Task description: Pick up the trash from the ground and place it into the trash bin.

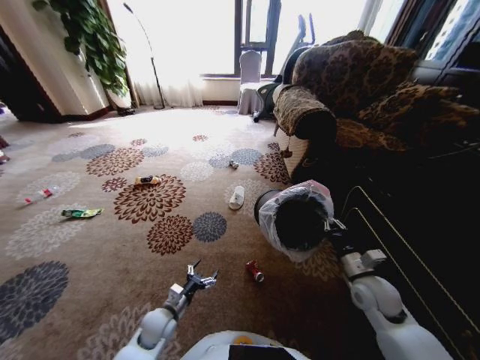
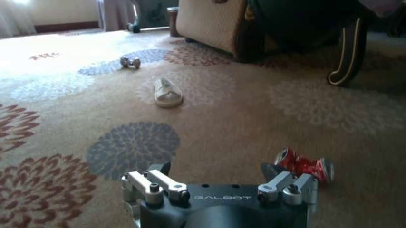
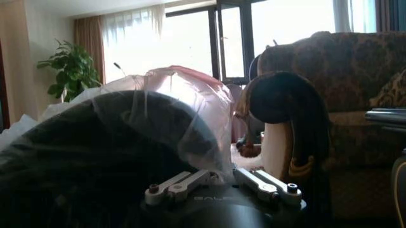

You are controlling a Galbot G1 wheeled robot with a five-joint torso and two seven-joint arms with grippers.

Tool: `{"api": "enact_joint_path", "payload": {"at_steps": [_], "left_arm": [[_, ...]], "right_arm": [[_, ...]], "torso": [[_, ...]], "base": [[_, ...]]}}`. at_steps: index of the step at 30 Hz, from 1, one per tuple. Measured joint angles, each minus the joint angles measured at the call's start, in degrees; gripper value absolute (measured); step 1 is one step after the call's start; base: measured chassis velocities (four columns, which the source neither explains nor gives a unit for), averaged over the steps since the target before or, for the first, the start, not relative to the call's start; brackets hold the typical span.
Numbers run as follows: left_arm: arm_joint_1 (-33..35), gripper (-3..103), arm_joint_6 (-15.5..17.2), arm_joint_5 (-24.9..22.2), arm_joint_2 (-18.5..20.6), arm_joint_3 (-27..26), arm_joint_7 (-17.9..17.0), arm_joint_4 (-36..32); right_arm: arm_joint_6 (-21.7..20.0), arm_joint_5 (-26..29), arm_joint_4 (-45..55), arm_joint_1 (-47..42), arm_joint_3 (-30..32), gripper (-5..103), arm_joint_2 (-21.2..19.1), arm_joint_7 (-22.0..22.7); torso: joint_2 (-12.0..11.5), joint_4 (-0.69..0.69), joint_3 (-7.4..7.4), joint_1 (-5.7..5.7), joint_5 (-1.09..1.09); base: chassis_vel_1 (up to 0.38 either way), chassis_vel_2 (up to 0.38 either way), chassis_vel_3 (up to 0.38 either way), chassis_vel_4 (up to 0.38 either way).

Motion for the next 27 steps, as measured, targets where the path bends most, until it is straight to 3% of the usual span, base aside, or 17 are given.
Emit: {"api": "enact_joint_path", "payload": {"at_steps": [8, 9, 12, 19, 20, 27], "left_arm": [[-4.82, 93, -3.32, -0.63, 2.33, 1.67, 6.99, 5.32], [-7.09, 93, -4.84, -0.47, 2.69, 2.88, 9.08, 7.59], [-11.13, 93, -6.28, -0.45, 2.99, 5.71, 10.9, 11.4], [-20.29, 93, -9.77, -0.1, 0.5, 13.25, 14.33, 21.34], [-23.98, 93, -11.06, 0.38, -0.7, 15.96, 15.38, 24.87], [-32.31, 93, -12.35, 0.72, -3.78, 21.83, 16.76, 33.14]], "right_arm": [[0.52, -0.3, -0.78, 0.62, -0.98, 0, 0.19, 0.01], [0.52, -0.15, -0.78, 0.42, -0.95, 0, -0.05, -0.02], [0.52, 0.16, -0.77, -0.18, -0.49, 0, -0.32, 0.01], [0.26, 0.76, 0.16, -0.63, -0.25, 0, -1.22, 0.0], [0.15, 0.93, 0.25, -0.63, -0.25, 0, -1.52, 0.01], [0.05, 1.19, 0.25, -0.3, -0.47, 0, -1.92, 0.01]], "torso": [[0.0, 0.0, 0.0, 0.0, 0.02], [0.0, 0.02, 0.0, 0.0, 0.01], [0.0, -0.01, 0.01, 0.0, 0.01], [0.0, 0.0, 0.01, 0.0, 0.0], [0.0, 0.0, 0.01, 0.0, 0.01], [0.0, -0.02, 0.01, 0.0, 0.02]], "base": [[0.0, 0.0, 0.0, 0.0], [0.0, 0.0, 0.0, 0.0], [0.0, 0.0, 0.0, 0.0], [0.0, 0.0, 0.0, 0.0], [0.0, 0.0, 0.0, 0.0], [0.0, 0.0, 0.0, 0.0]]}}
